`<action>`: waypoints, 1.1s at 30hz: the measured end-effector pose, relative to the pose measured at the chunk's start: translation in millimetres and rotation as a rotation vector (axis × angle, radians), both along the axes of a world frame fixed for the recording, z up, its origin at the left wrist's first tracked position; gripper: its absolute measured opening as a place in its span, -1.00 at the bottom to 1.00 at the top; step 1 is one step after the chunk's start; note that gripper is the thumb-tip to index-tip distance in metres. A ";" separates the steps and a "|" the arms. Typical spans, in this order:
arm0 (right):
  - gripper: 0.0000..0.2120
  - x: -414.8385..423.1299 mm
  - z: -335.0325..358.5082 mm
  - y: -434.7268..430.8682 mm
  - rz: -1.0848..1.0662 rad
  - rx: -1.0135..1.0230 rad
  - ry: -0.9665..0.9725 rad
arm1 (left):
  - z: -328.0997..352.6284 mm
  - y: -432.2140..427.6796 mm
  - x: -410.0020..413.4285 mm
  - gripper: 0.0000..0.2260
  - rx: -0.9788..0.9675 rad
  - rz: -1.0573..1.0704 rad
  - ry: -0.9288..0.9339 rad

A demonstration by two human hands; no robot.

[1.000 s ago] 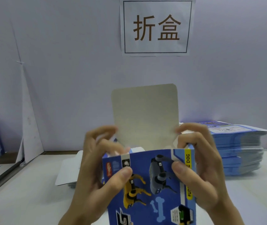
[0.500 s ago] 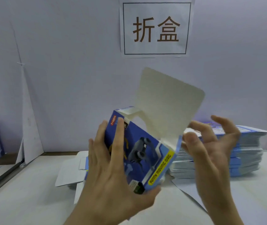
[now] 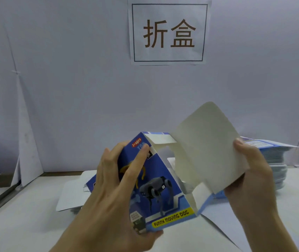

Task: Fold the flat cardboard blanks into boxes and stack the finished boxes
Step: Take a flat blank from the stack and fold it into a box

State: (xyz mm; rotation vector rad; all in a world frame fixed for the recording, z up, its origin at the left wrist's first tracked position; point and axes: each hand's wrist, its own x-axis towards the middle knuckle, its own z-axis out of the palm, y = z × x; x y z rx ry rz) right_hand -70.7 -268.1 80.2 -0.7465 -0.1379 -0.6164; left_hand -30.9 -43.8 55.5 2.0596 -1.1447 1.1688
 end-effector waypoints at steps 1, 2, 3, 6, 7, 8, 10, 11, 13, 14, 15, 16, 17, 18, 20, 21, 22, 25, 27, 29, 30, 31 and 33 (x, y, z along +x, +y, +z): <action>-0.71 8.2 -7.4 -4.8 0.062 0.018 0.056 | 2.3 -0.7 0.2 -0.12 -0.012 0.002 -0.002; -0.74 9.8 -8.1 -2.2 0.209 0.026 0.094 | 2.1 -0.5 0.8 0.07 -0.022 -0.005 -0.010; -0.73 12.2 -10.4 -1.4 0.322 0.034 0.153 | -2.4 2.0 4.5 0.19 -0.004 0.018 -0.026; -0.61 14.6 -12.9 -0.8 0.368 0.099 0.265 | -4.8 7.8 4.4 0.25 0.022 0.071 -0.066; -0.59 15.8 -12.5 -1.1 0.322 0.084 0.259 | 0.2 8.3 4.6 0.25 0.036 0.094 -0.059; -0.57 15.3 -11.7 -1.3 0.283 0.055 0.238 | 2.1 9.0 6.1 0.23 0.024 0.099 -0.038; -0.54 14.5 -11.9 -1.3 0.215 -0.017 0.197 | 9.8 5.2 5.0 0.07 -0.105 0.083 0.144; -0.52 14.4 -13.1 -2.5 0.175 -0.073 0.179 | 14.7 1.7 1.1 0.08 -0.144 0.091 0.218; -0.54 12.1 -13.2 -3.7 0.072 -0.227 0.117 | 9.9 0.9 -2.9 0.10 0.056 0.095 0.148; -0.56 10.2 -11.6 -4.9 0.012 -0.284 0.089 | 4.3 0.3 -3.6 0.09 0.129 0.098 0.062; -0.58 7.9 -10.1 -7.9 -0.036 -0.318 0.061 | 2.0 0.4 -5.1 0.08 0.145 0.096 0.035; -0.62 4.9 -8.3 -11.2 -0.078 -0.326 0.033 | -1.3 2.0 -7.3 0.06 0.147 0.085 0.031; -0.65 2.4 -7.0 -15.2 -0.123 -0.342 0.016 | 2.1 -2.9 -9.6 0.05 0.132 0.075 0.036; -0.67 0.4 -6.3 -19.0 -0.160 -0.371 0.002 | 1.1 -4.9 -12.8 0.04 0.122 0.063 0.046; -0.68 -2.6 -5.7 -22.8 -0.224 -0.441 -0.038 | 1.0 -9.9 -16.0 0.05 0.115 0.071 0.048; -0.69 -2.4 -6.2 -22.9 -0.269 -0.473 -0.057 | 0.2 -11.2 -17.0 0.06 0.112 0.078 0.053; -0.69 -1.0 -8.0 -22.4 -0.332 -0.518 -0.074 | -0.5 -11.8 -17.4 0.05 0.109 0.083 0.064; -0.61 5.0 -13.4 -12.7 -0.542 -0.672 -0.105 | -3.1 -12.3 -16.1 0.04 0.122 0.121 0.086; -0.63 8.1 -17.7 -8.7 -0.585 -0.743 -0.114 | -5.4 -12.4 -13.2 0.04 0.149 0.158 0.092; -0.84 7.2 -17.8 -5.4 -0.508 -0.780 -0.121 | -7.5 -12.7 -10.2 0.03 0.172 0.172 0.104; -0.84 5.6 -16.6 -3.3 -0.415 -0.776 -0.100 | -8.9 -13.0 -8.7 0.03 0.184 0.179 0.109; -0.69 5.0 -15.9 -1.6 -0.323 -0.755 -0.072 | -10.0 -13.2 -7.5 0.03 0.196 0.183 0.109; -0.58 6.6 -15.1 0.2 -0.180 -0.697 -0.006 | -11.1 -13.7 -6.3 0.02 0.224 0.182 0.109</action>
